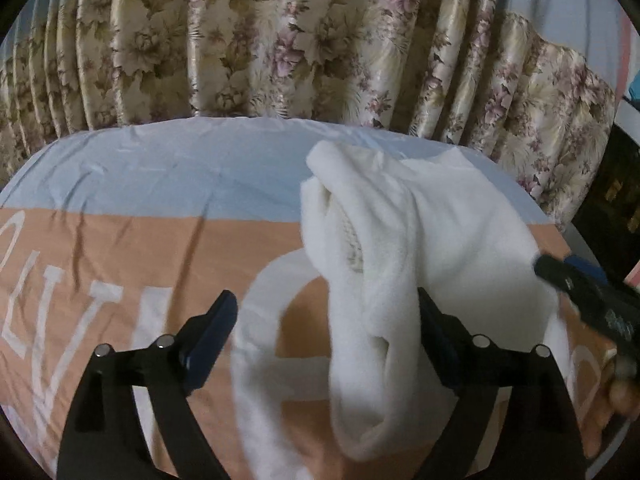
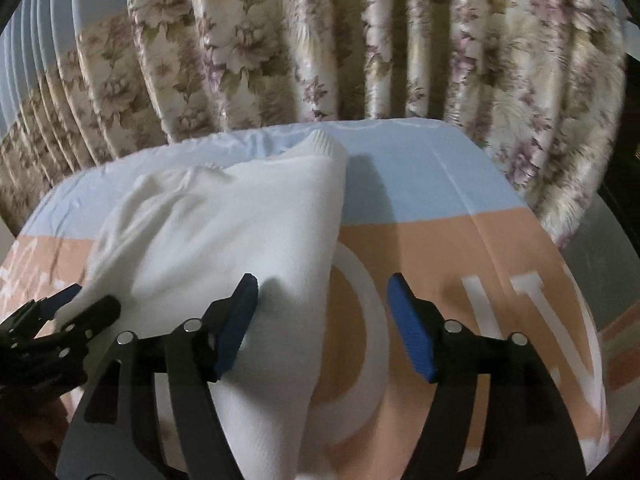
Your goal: Fold small clothes
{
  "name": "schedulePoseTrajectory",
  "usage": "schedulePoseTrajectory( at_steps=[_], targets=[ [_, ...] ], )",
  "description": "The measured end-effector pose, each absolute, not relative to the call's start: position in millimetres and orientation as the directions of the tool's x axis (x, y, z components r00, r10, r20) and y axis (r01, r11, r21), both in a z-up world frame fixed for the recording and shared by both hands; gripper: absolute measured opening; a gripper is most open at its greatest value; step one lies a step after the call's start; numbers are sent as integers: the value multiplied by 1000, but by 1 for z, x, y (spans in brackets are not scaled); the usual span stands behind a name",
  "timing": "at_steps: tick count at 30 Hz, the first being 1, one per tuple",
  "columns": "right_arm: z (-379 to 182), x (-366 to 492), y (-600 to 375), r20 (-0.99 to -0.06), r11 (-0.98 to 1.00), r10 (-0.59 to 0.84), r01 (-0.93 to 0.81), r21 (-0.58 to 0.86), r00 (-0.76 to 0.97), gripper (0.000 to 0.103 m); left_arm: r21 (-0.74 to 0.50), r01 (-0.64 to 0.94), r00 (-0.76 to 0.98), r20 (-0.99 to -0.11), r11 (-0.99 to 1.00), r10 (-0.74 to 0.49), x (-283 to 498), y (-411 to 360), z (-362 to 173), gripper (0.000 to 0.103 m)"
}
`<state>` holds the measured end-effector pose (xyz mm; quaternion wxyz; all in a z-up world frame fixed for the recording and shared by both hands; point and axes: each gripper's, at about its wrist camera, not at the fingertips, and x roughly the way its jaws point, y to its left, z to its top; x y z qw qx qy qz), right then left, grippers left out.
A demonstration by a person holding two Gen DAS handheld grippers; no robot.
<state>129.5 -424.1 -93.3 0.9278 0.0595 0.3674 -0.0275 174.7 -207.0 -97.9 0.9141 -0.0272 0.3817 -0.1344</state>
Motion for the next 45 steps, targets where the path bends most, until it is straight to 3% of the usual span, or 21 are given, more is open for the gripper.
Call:
schedulePoseTrajectory(
  at_steps=[4,9,17,25,36,45],
  targets=[
    [-92,101,-404,-683,993,41,46,110,729,73,-156,223,676,-687,962,-268,174,-194,-98,95],
    [-121,91,-383,-759,995,54,26,93,648,73,-161,218,670,-693,963,-267,173,-181,-102,98],
    [-110,65,-371,-745,998,12,40,51,667,74,-210,299,646,-674,931,-359,162,-158,-96,98],
    [-59,31,-331,-669,998,-26,63,31,743,100,-80,218,730,-648,973,-217,131,-102,-68,98],
    [-13,16,-263,-627,995,-78,101,2,775,100,-45,151,790,-595,987,-148,62,-24,-17,99],
    [5,4,-238,-596,997,-66,82,-1,800,100,-47,167,775,-612,985,-160,49,-28,-6,99]
  ],
)
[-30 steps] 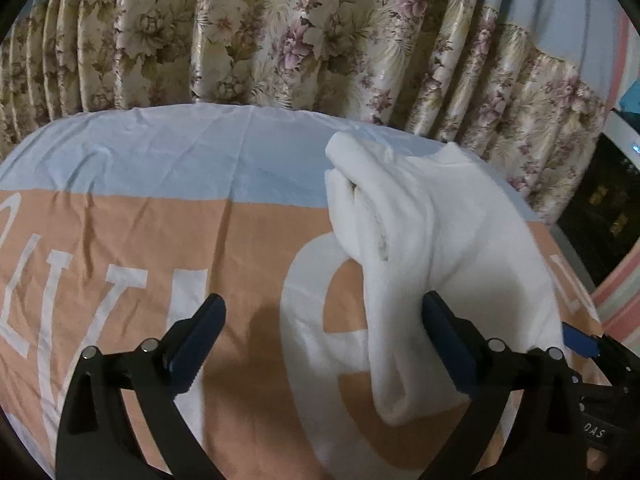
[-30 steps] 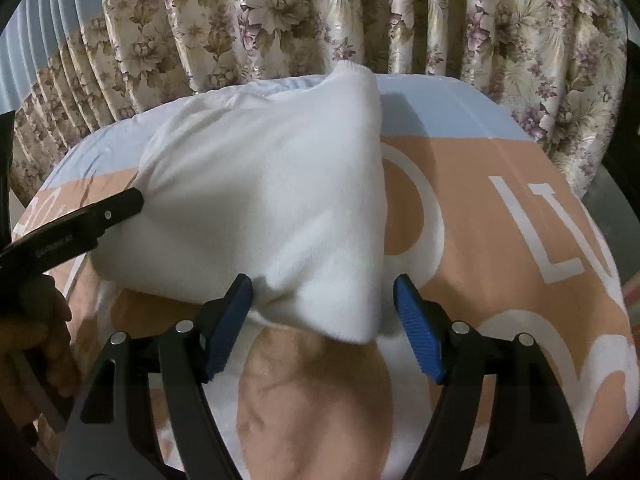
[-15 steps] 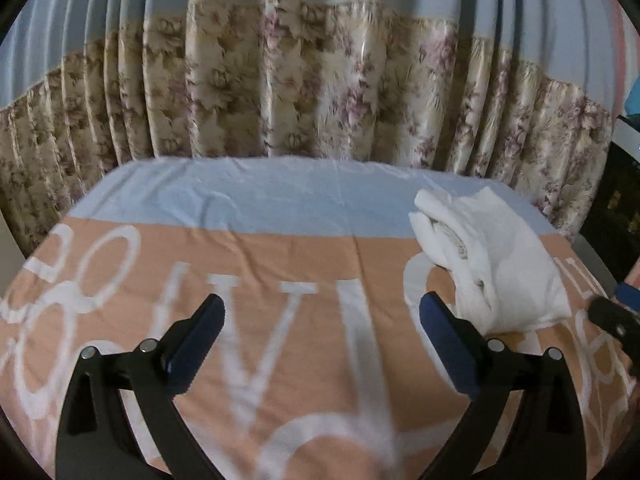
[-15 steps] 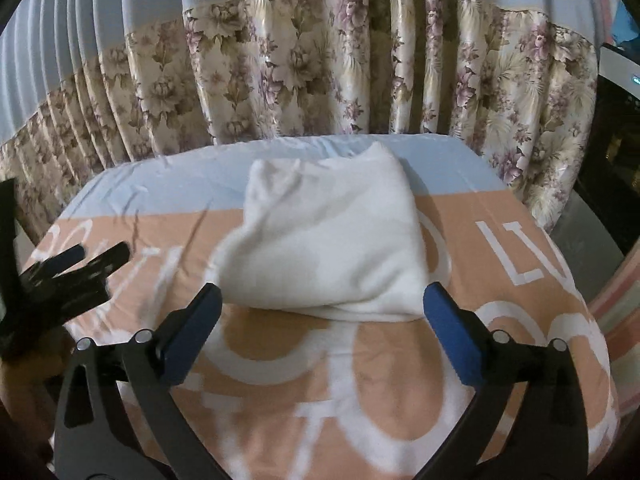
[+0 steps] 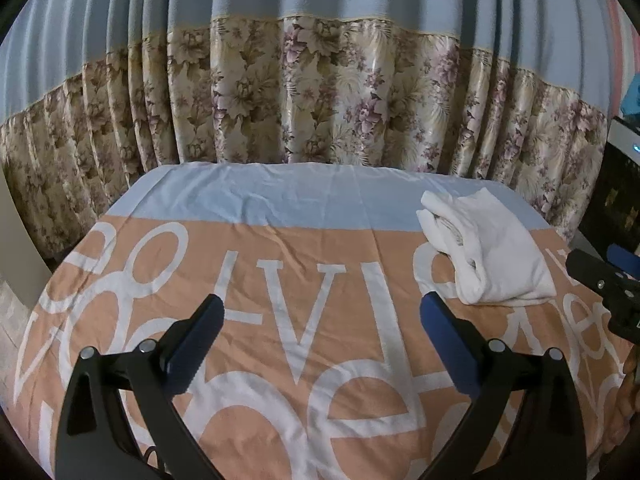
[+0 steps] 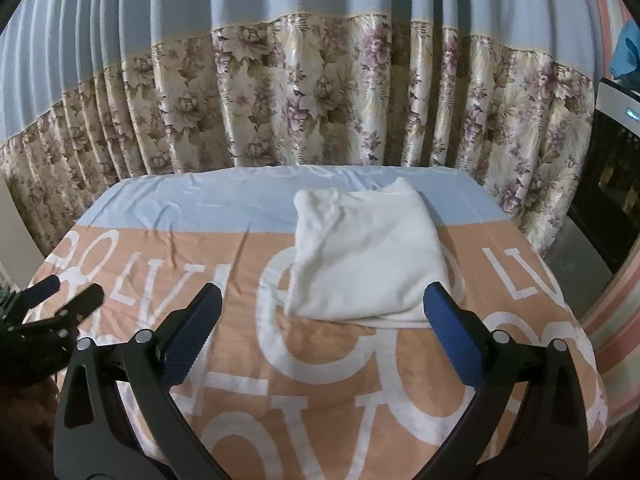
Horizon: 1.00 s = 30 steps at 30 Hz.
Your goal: Fold small clothes
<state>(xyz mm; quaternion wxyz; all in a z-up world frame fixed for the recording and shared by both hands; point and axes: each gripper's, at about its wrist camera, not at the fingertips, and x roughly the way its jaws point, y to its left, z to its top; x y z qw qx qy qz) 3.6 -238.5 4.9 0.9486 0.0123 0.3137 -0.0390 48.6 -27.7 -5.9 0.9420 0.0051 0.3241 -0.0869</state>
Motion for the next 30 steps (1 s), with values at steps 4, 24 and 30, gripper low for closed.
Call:
schedulePoseTrajectory(
  at_steps=[4,24,30],
  targets=[
    [6,3,-237,-597,997,-63,83,6,800,100,-31,178,778,-608,984,-160,50,-35,-1,99],
    [6,-1,-246,-591,994,-81,111,15,802,100,-19,139,797,-591,990,-124,46,-33,4,99],
    [6,-4,-251,-590,993,-80,114,20,803,100,-18,128,802,-586,992,-114,45,-31,5,99]
  ],
)
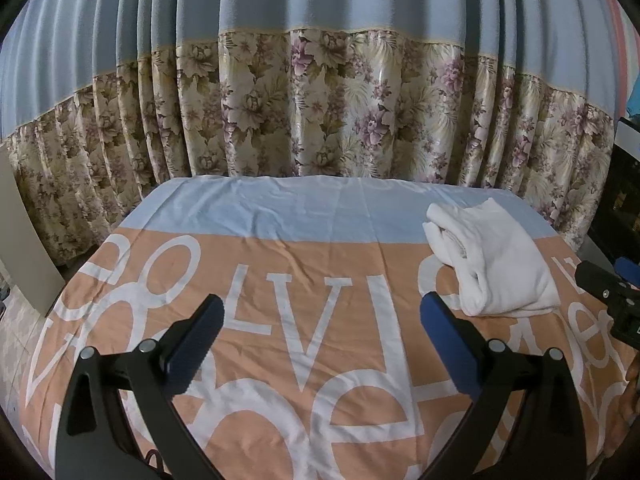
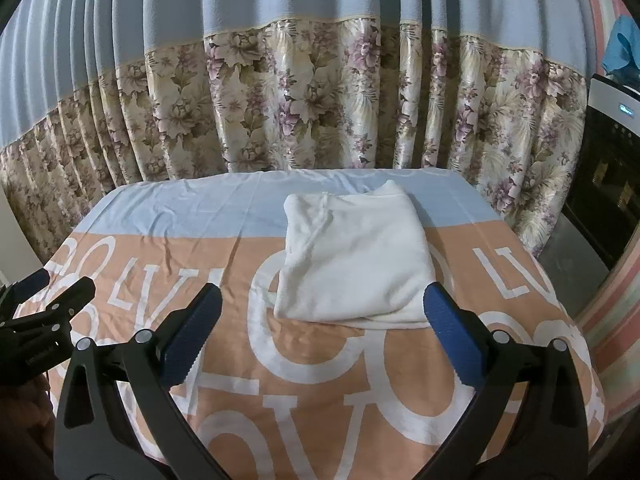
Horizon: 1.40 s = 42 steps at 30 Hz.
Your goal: Fold small clothes
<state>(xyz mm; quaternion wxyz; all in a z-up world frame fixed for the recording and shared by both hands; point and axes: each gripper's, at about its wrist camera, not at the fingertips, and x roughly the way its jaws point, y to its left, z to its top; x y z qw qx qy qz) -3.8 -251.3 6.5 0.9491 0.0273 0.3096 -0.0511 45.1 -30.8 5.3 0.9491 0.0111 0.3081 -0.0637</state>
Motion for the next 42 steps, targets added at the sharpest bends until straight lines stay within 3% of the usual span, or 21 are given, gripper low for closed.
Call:
schedulePoseTrajectory(
  at_steps=[33,42],
  targets=[
    [4,-4,-256,-602,994,-69,109,30,795,100,-27,107,798,-593,994,-102,44,-27,-1,101],
    [3,-3,-257,-604,993,-73,112,27,794,100,29,91,809,-586,995,-57,45,-38,-1,101]
  ],
)
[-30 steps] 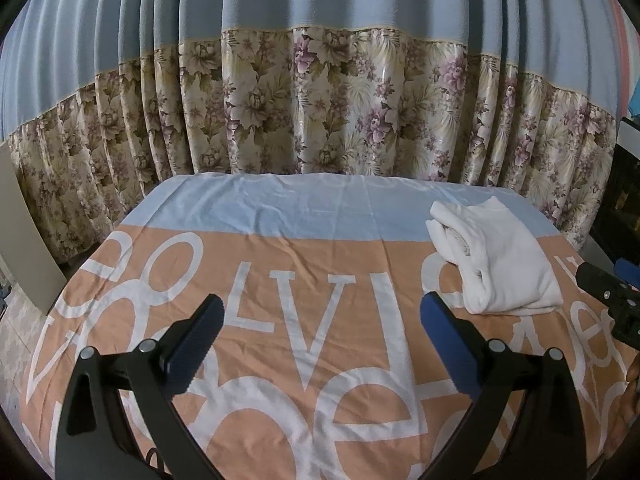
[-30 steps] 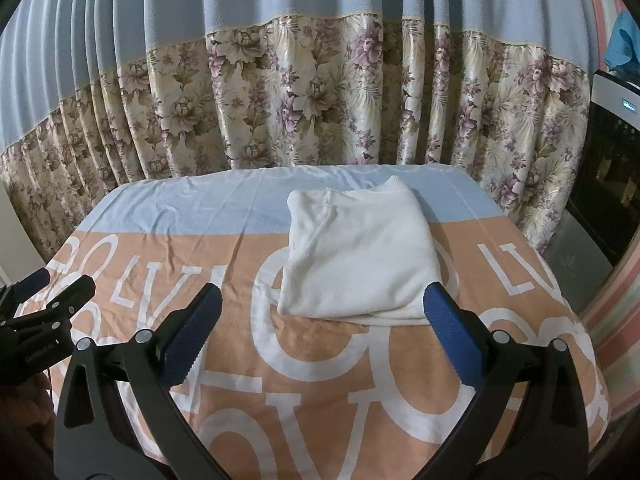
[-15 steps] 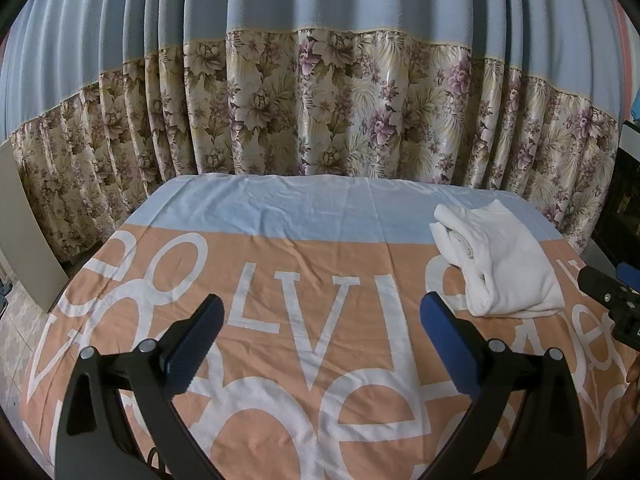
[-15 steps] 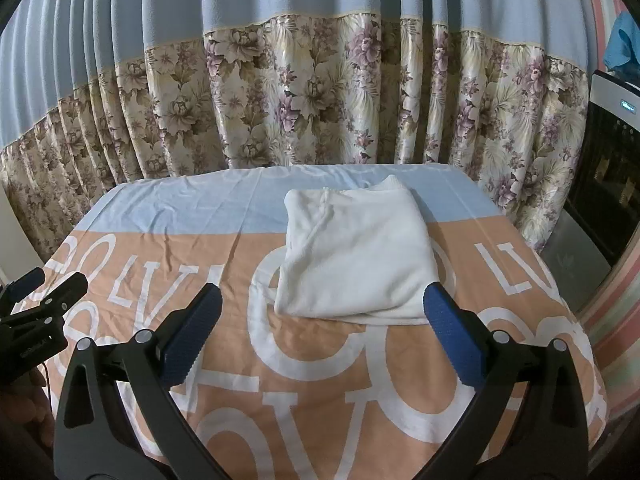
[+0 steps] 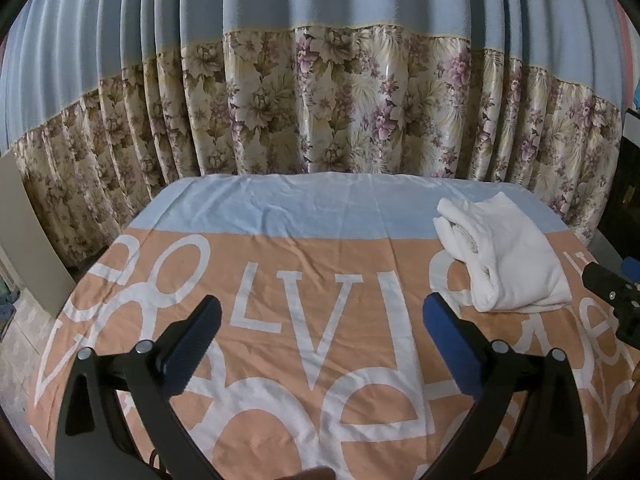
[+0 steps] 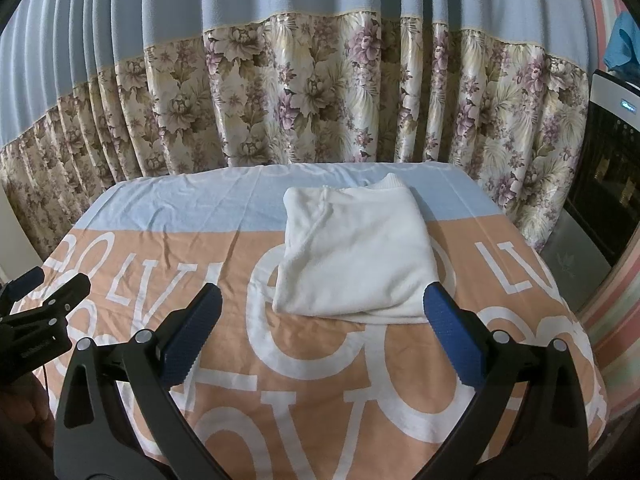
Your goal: Fold small clothes
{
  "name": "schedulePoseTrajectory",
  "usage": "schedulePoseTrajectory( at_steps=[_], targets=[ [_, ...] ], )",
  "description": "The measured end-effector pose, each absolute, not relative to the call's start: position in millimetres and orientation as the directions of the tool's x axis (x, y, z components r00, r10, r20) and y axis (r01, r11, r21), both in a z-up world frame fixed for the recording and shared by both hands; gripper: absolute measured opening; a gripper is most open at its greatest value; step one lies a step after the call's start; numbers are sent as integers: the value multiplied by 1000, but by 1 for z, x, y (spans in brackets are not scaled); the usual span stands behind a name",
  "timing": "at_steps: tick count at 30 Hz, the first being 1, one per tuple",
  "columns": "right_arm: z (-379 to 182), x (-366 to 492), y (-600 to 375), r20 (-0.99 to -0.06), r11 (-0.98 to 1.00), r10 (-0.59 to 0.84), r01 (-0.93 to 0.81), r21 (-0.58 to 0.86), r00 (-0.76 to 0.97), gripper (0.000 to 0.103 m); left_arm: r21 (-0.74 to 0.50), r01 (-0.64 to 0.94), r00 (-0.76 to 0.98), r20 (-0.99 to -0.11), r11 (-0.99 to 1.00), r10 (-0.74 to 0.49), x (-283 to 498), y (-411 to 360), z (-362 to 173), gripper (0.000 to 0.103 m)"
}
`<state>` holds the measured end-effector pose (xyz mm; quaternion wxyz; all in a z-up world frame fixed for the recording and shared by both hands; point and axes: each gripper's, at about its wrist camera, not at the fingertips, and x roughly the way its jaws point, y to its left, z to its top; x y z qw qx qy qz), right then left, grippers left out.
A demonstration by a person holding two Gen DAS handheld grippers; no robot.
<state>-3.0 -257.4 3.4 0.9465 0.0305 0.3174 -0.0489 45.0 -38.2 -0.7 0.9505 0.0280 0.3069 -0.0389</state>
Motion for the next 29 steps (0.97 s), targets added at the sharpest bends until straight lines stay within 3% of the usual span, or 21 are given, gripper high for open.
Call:
schedulePoseTrajectory(
  at_steps=[29],
  targets=[
    [-5,1,-257,-615,995,-64,98,22,786,100,16,73,792,-609,997,-48,49,-35,-7,101]
  ],
)
